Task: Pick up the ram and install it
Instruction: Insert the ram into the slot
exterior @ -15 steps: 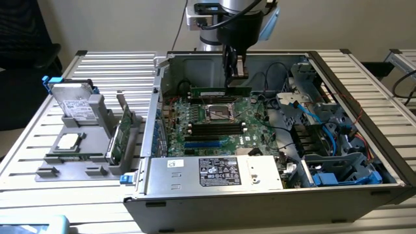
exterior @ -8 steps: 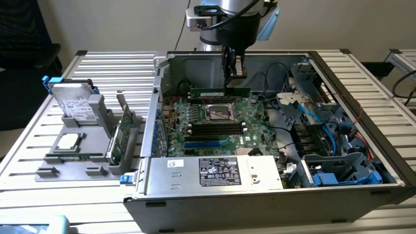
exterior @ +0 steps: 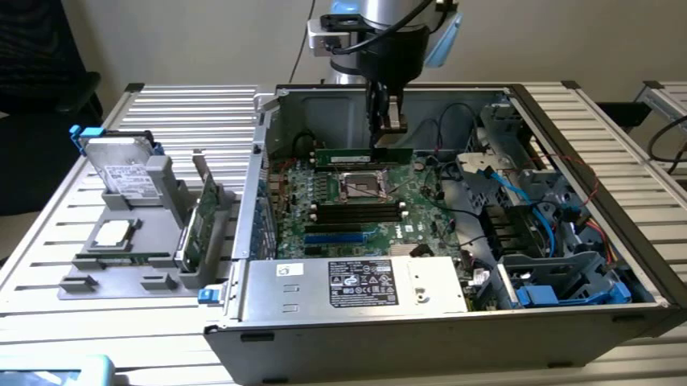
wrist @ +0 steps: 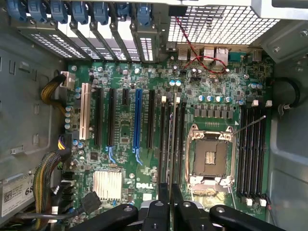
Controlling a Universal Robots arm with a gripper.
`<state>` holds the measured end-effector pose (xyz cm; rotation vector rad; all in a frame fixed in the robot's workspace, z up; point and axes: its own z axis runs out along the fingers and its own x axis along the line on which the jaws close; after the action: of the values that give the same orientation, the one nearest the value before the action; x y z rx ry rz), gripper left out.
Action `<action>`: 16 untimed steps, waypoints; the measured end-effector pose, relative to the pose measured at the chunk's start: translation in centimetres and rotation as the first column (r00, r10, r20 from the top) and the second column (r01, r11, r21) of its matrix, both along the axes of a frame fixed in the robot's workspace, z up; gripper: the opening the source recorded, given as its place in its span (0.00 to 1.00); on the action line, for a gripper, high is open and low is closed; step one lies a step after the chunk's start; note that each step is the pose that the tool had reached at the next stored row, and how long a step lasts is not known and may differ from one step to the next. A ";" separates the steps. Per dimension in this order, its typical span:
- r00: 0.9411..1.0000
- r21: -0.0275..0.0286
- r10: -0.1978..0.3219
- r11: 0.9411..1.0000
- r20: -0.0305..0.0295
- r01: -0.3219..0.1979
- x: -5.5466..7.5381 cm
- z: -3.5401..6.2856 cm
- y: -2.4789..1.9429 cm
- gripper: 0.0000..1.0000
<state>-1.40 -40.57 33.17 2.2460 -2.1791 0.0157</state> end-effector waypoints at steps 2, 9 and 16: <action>1.000 0.000 0.000 1.000 0.000 0.000 0.0 -0.24 0.00 0.13; 1.000 -0.001 0.000 1.000 0.000 0.000 0.0 -1.48 0.09 0.13; 1.000 -0.003 0.000 1.000 0.000 0.000 0.0 -2.75 0.40 0.13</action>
<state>-1.40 -40.17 30.42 2.2446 -2.1779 0.0184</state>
